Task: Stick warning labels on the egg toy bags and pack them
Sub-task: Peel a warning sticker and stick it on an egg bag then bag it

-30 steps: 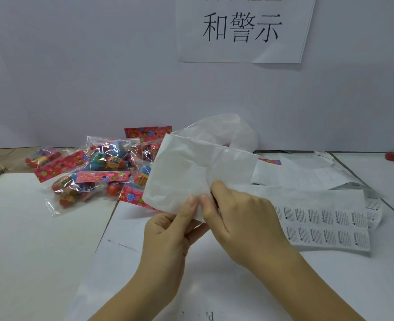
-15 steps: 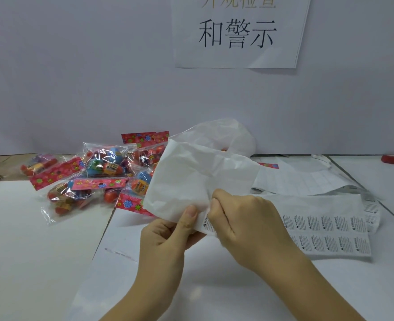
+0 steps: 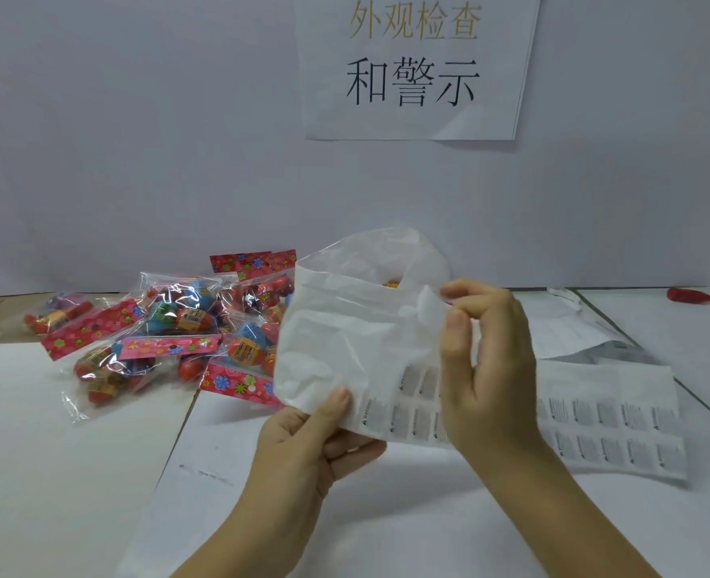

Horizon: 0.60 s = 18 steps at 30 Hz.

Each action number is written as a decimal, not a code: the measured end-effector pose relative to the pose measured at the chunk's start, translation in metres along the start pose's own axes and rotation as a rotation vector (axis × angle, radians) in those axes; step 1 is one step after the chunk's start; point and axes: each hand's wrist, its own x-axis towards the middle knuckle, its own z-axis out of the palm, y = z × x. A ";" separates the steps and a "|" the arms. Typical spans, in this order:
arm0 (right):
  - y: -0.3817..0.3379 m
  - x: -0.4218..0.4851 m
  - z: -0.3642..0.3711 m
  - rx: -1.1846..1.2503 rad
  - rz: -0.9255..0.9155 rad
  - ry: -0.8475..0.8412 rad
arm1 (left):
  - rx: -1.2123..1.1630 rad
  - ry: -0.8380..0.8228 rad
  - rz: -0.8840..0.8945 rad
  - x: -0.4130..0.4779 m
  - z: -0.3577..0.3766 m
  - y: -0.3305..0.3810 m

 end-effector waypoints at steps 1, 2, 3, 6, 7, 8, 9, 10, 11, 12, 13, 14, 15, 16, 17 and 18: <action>0.000 0.000 0.000 0.010 0.042 -0.013 | 0.027 -0.042 -0.039 -0.001 0.001 -0.001; -0.001 -0.001 0.000 -0.005 0.076 -0.042 | 0.053 -0.074 -0.068 -0.002 0.001 -0.004; 0.000 -0.002 0.001 -0.052 0.078 -0.061 | 0.080 -0.096 -0.086 -0.002 0.001 -0.006; 0.008 0.004 -0.005 -0.265 -0.048 0.012 | 0.157 -0.106 -0.088 -0.001 0.002 -0.003; 0.013 0.010 -0.011 -0.332 -0.069 0.071 | 0.187 -0.093 -0.061 0.001 0.000 -0.001; 0.022 0.016 -0.018 -0.399 -0.069 0.136 | 0.219 -0.070 -0.023 0.003 -0.002 0.002; 0.032 0.021 -0.026 -0.461 -0.049 0.198 | 0.239 -0.031 0.023 0.005 -0.005 0.006; 0.044 0.027 -0.034 -0.508 -0.013 0.249 | 0.252 0.011 0.068 0.007 -0.007 0.009; 0.055 0.030 -0.043 -0.540 0.026 0.285 | 0.274 0.047 0.105 0.009 -0.010 0.010; 0.065 0.033 -0.050 -0.567 0.061 0.310 | 0.306 0.080 0.132 0.010 -0.012 0.012; 0.074 0.033 -0.055 -0.594 0.096 0.331 | 0.321 0.095 0.149 0.009 -0.012 0.013; 0.081 0.033 -0.059 -0.619 0.132 0.353 | 0.331 0.097 0.169 0.009 -0.011 0.013; 0.088 0.032 -0.062 -0.635 0.162 0.377 | 0.347 0.087 0.194 0.008 -0.010 0.011; 0.093 0.030 -0.063 -0.642 0.182 0.400 | 0.371 0.068 0.238 0.006 -0.009 0.008; 0.096 0.029 -0.062 -0.643 0.185 0.416 | 0.392 0.049 0.310 0.004 -0.007 0.004; 0.095 0.026 -0.058 -0.637 0.148 0.415 | 0.457 0.017 0.419 -0.001 -0.006 0.000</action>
